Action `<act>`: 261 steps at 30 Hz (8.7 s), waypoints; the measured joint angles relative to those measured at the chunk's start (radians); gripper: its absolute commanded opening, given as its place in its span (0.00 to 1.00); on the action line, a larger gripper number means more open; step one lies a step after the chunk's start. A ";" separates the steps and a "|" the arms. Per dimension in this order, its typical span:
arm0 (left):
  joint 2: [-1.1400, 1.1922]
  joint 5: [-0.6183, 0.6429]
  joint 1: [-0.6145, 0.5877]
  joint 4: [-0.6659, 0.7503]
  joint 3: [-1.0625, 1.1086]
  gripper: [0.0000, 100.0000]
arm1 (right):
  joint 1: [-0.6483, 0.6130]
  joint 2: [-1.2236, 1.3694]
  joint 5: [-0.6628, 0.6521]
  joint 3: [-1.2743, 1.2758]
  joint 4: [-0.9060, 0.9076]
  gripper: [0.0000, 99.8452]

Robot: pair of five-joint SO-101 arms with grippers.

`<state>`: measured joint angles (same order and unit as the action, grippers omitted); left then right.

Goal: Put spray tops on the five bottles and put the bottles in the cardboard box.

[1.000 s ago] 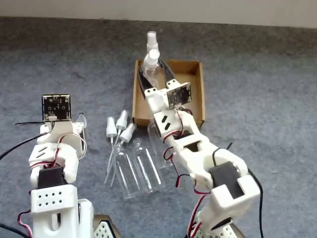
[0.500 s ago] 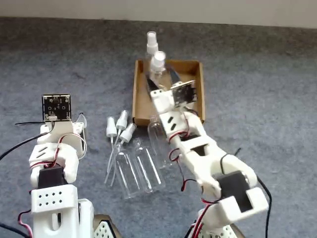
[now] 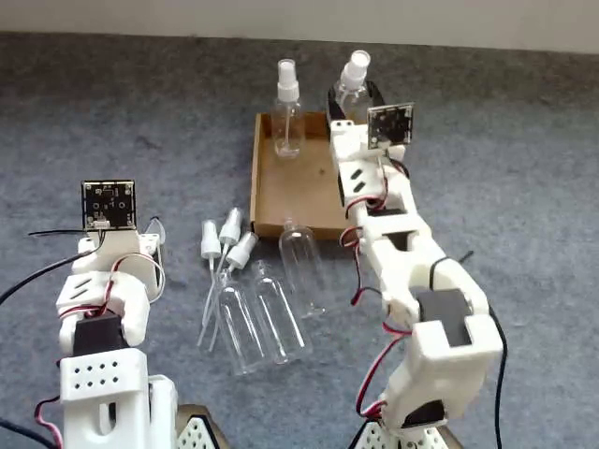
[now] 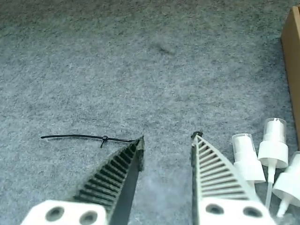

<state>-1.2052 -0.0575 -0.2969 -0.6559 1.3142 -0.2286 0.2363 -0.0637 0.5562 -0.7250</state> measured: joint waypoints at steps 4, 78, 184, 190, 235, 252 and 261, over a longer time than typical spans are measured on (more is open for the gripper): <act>0.000 0.000 0.003 0.006 0.006 0.16 | 0.008 0.126 0.000 -0.097 -0.005 0.00; 0.000 0.000 0.015 0.080 0.046 0.16 | 0.014 0.226 -0.072 -0.244 0.207 0.30; 0.855 -0.089 0.086 -0.508 -0.807 0.21 | 0.617 -0.440 -0.649 0.101 1.866 0.04; 1.122 -0.110 0.161 -0.577 -0.951 0.21 | 0.615 -0.308 -0.654 0.017 1.864 0.11; 1.243 -0.060 0.138 -0.462 -1.140 0.06 | 0.660 -0.282 -0.652 0.052 1.683 0.22; 0.930 -0.060 0.170 -0.727 -1.303 0.06 | 0.609 -0.256 -0.574 0.018 1.771 0.26; 0.868 -0.060 0.187 -0.727 -1.237 0.06 | 0.539 -0.256 -0.471 -0.130 1.823 0.26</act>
<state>-0.3368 -0.1174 -0.1097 -1.3832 0.0775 0.3099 -0.0199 -0.5347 0.4258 1.0978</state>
